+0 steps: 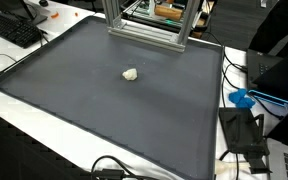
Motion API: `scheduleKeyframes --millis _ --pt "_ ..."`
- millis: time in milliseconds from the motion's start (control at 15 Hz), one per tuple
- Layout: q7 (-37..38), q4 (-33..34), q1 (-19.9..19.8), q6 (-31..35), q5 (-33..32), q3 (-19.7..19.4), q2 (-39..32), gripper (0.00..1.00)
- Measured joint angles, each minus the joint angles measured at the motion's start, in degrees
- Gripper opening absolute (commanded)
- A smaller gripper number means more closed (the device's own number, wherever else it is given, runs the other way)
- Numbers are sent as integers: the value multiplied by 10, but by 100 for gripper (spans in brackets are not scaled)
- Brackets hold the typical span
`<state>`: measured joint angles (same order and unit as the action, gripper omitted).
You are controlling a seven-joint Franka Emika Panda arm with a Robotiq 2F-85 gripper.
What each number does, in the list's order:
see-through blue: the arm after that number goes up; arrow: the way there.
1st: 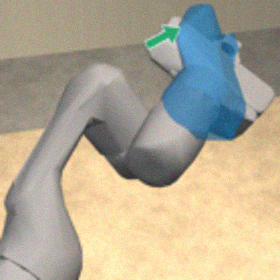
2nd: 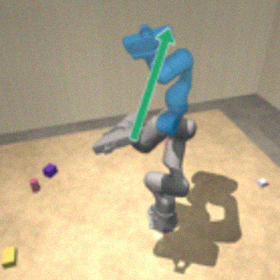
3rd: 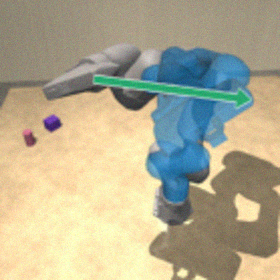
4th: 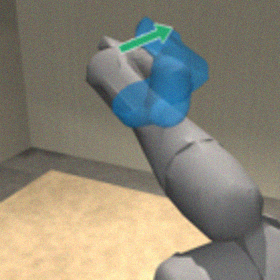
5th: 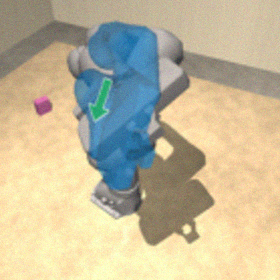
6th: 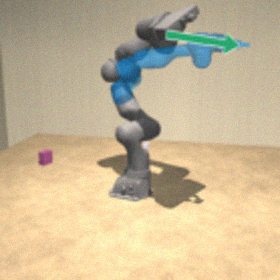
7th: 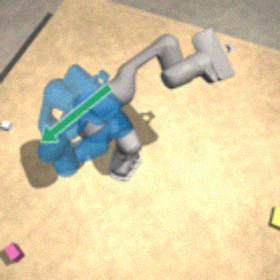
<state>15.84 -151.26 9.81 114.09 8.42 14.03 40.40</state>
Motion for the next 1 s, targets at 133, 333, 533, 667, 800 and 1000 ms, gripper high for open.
scheduleKeyframes --millis 133,333,533,667,800,1000 --pt "0 -3 0 1 0 0 0 87" --pt "0 -3 0 2 -1 0 2 81" --pt "0 -3 -1 2 -2 0 7 80" --pt "0 -4 -1 2 -2 0 8 77" --pt "0 -4 -1 2 -2 0 9 67" --pt "0 -3 -1 2 -4 0 11 38"
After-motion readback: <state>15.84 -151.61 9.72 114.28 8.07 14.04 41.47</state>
